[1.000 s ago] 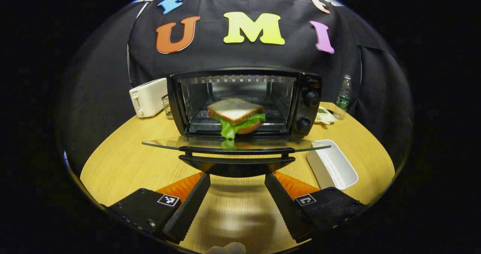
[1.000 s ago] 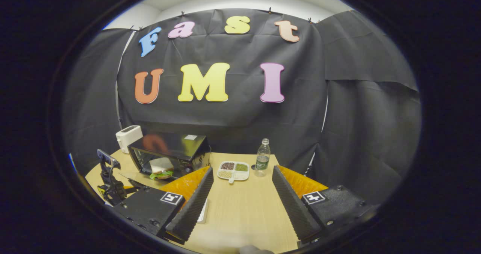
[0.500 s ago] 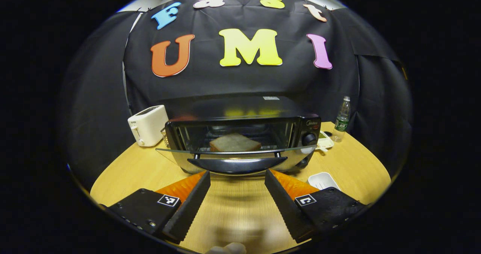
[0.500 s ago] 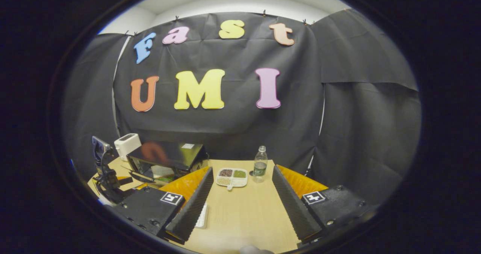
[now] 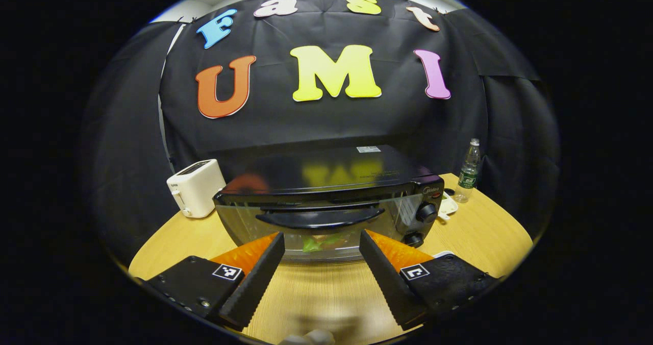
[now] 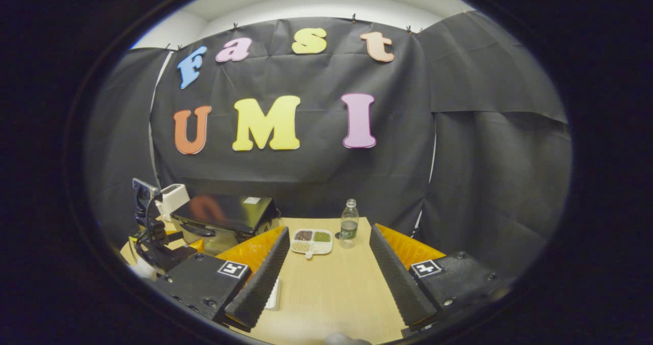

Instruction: Open the electric oven with the left hand, put the food in, and close the electric oven.

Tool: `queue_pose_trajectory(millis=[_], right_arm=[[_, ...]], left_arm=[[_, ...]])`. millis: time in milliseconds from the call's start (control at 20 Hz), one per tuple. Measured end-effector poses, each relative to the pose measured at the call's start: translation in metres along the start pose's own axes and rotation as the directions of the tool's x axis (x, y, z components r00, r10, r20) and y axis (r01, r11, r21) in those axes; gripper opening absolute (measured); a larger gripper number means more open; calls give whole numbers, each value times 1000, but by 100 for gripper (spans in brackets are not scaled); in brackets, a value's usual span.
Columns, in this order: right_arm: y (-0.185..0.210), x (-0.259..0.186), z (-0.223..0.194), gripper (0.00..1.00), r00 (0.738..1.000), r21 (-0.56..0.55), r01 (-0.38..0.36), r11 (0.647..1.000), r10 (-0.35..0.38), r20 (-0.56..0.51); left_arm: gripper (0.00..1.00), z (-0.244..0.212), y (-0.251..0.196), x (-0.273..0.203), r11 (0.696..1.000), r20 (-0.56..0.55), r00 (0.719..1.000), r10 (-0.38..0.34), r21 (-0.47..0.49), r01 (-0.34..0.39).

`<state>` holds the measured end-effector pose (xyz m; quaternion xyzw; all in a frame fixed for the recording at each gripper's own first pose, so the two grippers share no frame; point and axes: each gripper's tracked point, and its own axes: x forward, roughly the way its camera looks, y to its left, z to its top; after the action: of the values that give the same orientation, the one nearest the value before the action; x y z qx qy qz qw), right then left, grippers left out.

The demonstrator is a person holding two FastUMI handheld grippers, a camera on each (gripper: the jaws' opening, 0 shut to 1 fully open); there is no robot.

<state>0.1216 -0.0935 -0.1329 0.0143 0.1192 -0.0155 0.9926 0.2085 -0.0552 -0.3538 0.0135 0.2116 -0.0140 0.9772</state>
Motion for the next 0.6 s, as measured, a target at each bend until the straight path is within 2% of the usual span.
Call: queue_pose_trajectory(millis=[300,600], right_arm=[[0,-9,11,97,1000,3,0,1000,0,22],[19,-26,35,97,997,6,-20,1000,20,73]], left_arm=[[97,22,-5,-32,1000,42,999,-11,6,11],[96,85,2,-108,999,145,989,-25,-38,31]])
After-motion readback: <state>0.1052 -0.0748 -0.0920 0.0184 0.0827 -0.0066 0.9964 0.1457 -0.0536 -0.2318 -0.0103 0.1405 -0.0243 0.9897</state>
